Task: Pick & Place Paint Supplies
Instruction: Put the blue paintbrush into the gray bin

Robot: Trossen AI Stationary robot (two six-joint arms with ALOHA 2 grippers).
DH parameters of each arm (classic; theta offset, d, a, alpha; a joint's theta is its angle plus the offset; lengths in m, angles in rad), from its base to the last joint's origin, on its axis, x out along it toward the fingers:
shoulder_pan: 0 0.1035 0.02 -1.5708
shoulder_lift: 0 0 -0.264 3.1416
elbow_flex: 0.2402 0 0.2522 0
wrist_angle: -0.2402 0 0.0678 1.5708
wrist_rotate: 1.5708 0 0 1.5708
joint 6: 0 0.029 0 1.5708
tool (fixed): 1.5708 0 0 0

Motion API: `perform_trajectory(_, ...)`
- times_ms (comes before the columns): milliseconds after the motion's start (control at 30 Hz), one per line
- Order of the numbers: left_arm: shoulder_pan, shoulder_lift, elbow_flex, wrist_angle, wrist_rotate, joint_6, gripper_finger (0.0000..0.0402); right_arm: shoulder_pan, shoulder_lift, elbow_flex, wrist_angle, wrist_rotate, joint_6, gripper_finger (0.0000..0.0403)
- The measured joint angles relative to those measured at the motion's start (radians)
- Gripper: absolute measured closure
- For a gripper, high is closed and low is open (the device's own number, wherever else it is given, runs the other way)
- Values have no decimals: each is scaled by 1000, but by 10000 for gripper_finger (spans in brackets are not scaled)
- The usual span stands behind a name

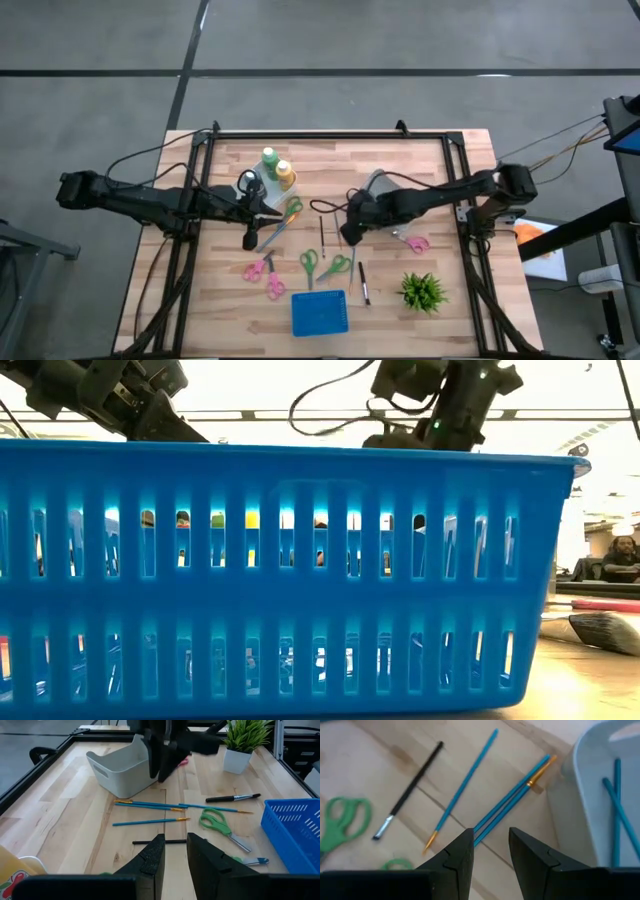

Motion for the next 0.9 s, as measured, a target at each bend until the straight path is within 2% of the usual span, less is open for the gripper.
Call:
perform_trajectory(467, 0, 0, 0, -2, 0, 0, 319, 0, 178, 80, -50, 31, 94, 280)
perform_trajectory(900, 0, 0, 0, -7, 0, 0, 319, 0, 203, 112, -76, 34, 84, 280)
